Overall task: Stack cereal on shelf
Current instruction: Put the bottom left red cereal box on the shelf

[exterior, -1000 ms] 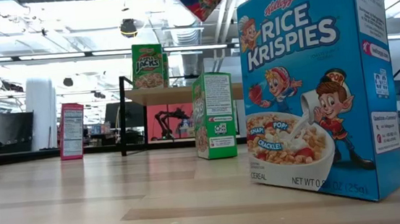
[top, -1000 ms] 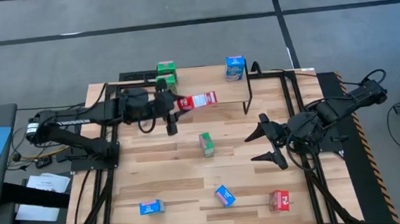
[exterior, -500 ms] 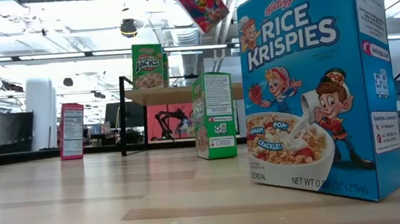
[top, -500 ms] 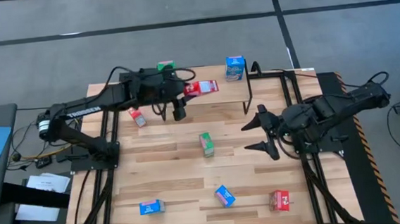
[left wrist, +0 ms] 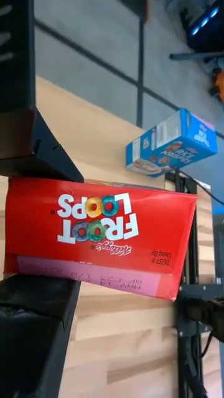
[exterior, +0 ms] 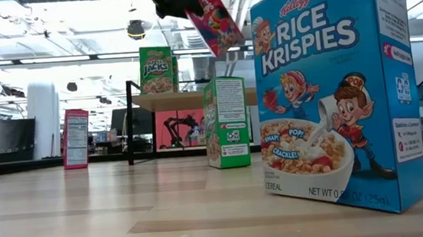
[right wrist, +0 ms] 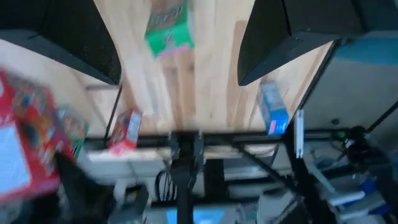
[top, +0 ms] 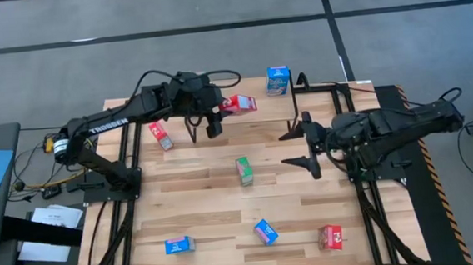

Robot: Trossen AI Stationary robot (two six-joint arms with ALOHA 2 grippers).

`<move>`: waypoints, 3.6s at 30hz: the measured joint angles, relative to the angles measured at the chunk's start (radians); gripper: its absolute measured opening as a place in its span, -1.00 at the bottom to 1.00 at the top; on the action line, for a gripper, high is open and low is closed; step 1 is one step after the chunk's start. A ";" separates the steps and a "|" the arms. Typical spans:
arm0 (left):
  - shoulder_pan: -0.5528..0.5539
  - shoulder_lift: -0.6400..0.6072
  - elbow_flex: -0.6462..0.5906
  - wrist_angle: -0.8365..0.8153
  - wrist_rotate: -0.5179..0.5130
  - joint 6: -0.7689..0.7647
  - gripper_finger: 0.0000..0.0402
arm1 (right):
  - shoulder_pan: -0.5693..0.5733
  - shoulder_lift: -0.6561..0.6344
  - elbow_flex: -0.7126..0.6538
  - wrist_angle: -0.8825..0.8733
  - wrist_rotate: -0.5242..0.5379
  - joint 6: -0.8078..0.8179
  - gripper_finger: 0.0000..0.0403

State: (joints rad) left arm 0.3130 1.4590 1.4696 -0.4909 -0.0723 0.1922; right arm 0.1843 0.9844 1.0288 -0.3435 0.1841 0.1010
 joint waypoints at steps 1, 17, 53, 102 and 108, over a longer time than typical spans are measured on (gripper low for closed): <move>0.006 0.000 0.000 -0.002 0.010 -0.009 -0.13 | -0.009 0.008 0.000 0.025 0.000 -0.018 0.71; 0.019 0.000 0.000 -0.014 0.021 0.013 -0.13 | -0.187 0.163 0.000 0.169 -0.001 -0.114 0.71; -0.051 -0.002 -0.001 -0.009 0.128 0.039 -0.13 | -0.356 0.314 0.001 0.405 -0.035 -0.317 0.40; -0.107 -0.149 -0.001 -0.155 -0.065 -0.028 0.56 | -0.418 0.313 -0.140 0.633 0.089 -0.048 0.04; -0.131 -0.151 -0.001 -0.178 -0.066 -0.008 0.56 | -0.420 0.314 -0.226 0.833 0.103 -0.022 0.04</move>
State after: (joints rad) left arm 0.1822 1.3075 1.4685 -0.6684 -0.1383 0.1837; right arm -0.2358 1.2988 0.8029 0.4893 0.2874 0.0790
